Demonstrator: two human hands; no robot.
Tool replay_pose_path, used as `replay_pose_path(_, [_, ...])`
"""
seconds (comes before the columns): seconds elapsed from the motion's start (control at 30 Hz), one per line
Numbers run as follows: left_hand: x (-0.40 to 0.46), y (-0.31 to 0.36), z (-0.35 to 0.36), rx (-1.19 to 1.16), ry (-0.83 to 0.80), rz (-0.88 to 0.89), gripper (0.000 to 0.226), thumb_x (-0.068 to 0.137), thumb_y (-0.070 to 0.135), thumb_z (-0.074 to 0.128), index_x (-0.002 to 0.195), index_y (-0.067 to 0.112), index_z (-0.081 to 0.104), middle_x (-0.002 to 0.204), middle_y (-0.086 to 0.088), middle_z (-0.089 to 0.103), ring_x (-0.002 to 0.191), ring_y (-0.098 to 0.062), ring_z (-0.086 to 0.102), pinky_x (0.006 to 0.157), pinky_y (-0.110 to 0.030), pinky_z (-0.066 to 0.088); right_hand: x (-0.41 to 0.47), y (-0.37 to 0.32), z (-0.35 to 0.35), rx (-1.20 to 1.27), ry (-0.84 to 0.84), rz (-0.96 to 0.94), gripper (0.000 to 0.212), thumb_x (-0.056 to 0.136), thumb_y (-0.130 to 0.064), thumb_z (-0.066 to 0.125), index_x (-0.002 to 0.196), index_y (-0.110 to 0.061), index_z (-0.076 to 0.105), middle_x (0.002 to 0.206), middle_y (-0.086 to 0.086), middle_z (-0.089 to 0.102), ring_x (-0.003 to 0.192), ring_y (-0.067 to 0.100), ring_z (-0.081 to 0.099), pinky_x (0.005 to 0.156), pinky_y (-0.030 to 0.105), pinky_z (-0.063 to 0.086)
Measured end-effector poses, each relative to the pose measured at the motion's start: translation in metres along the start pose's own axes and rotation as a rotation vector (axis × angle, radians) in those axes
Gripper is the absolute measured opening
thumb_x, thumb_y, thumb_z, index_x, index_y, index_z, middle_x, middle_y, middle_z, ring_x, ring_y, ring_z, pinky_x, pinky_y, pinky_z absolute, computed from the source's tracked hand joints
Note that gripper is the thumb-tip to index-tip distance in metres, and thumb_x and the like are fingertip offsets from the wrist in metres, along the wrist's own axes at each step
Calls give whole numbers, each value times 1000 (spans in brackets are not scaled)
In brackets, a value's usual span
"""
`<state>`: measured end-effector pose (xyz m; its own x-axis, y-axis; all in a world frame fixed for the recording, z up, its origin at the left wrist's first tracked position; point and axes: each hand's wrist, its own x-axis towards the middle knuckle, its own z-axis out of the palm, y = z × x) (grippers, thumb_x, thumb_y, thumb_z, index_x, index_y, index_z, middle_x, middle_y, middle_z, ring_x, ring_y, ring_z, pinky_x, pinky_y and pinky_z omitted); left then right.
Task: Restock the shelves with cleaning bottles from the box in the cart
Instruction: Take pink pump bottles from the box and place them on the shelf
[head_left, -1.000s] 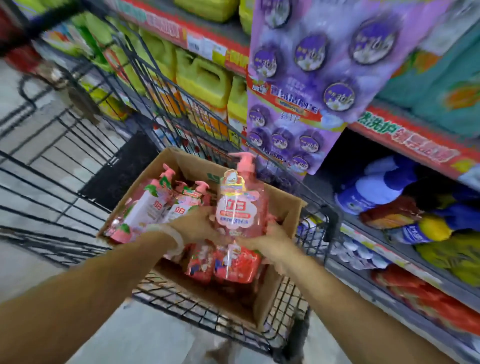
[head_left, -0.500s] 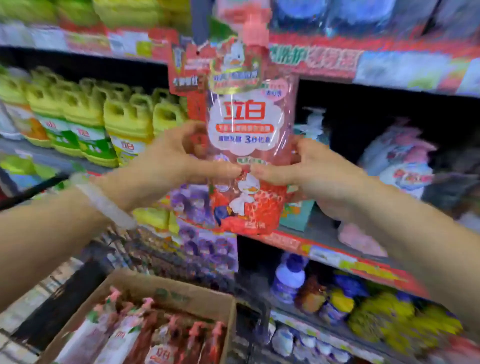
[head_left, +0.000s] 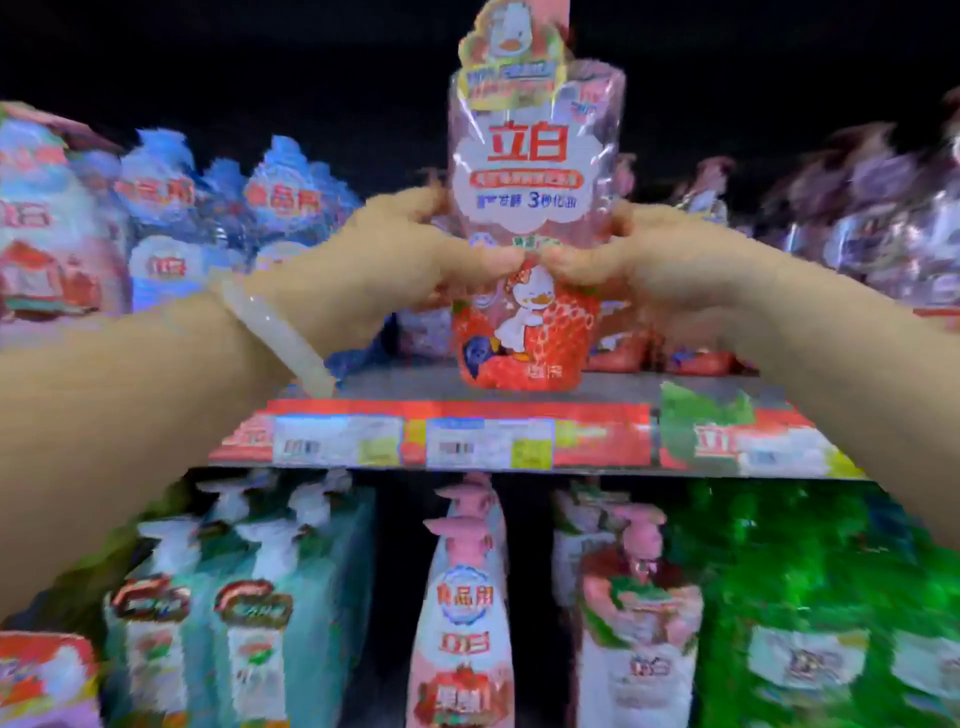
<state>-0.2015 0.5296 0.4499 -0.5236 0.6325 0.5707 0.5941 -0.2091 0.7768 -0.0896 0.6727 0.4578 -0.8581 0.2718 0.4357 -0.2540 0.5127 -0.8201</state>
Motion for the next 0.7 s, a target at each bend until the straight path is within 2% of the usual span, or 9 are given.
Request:
replay_pose_path(0.03, [12,-1,15,-57,-3,-9,34,78,-2,69,109,9,63,81,3,73,67,-5,68,58,-17,57,6,6,-15,-1,20,-1,24,82,-16,67,105,-19,64,99,-2,71,87,15,65,78,37,52])
replay_pose_path(0.1, [34,-7,45,-109,9,-37,36,79,-5,68,111,9,62,88,-1,71,66,-6,67,54,-13,53,15,21,-44,18,42,11,19,83,-11,66,100,-19,64,98,1,71,88,18,67,82,40,53])
replay_pose_path(0.17, [51,-16,73,-135,3,-58,40,78,-4,70,114,10,60,94,-3,70,68,-7,67,54,-13,54,19,37,-69,22,73,38,20,83,-8,65,99,-19,61,91,-1,71,72,9,70,63,27,57])
replay_pose_path(0.23, [65,-28,97,-137,-24,-78,39,78,-5,70,113,10,59,90,-1,69,62,-4,66,53,-13,54,18,56,-90,29,119,74,25,84,-5,64,105,-18,59,86,-3,70,60,3,67,48,18,50])
replay_pose_path(0.37, [89,-43,134,-113,-75,-43,37,78,-6,70,107,13,57,94,-2,67,62,1,64,60,-12,55,16,92,-125,85,127,140,33,82,-7,67,112,-18,59,97,-1,72,81,14,69,72,33,55])
replay_pose_path(0.47, [102,-47,152,-62,-81,5,41,77,-2,73,108,18,55,92,4,66,66,6,60,62,-7,53,13,101,-143,92,148,126,26,83,-6,65,104,-22,61,95,-4,73,76,10,69,62,28,56])
replay_pose_path(0.53, [107,-51,161,-35,-68,18,45,76,4,76,113,17,54,97,6,66,76,0,63,67,-8,53,10,105,-150,88,151,120,28,84,-7,65,107,-23,60,97,-5,73,77,9,71,59,25,56])
replay_pose_path(0.6, [111,-56,169,-27,-54,7,47,74,8,78,116,9,58,107,0,68,90,-11,65,78,-17,54,10,110,-156,84,171,116,33,83,-9,66,112,-21,58,101,-3,73,82,11,71,63,28,55])
replay_pose_path(0.7, [122,-61,183,-21,-70,-36,48,73,14,80,115,3,62,110,-6,70,97,-16,67,88,-30,55,11,116,-166,86,231,131,40,82,-11,68,120,-17,55,112,2,70,96,18,68,72,32,54])
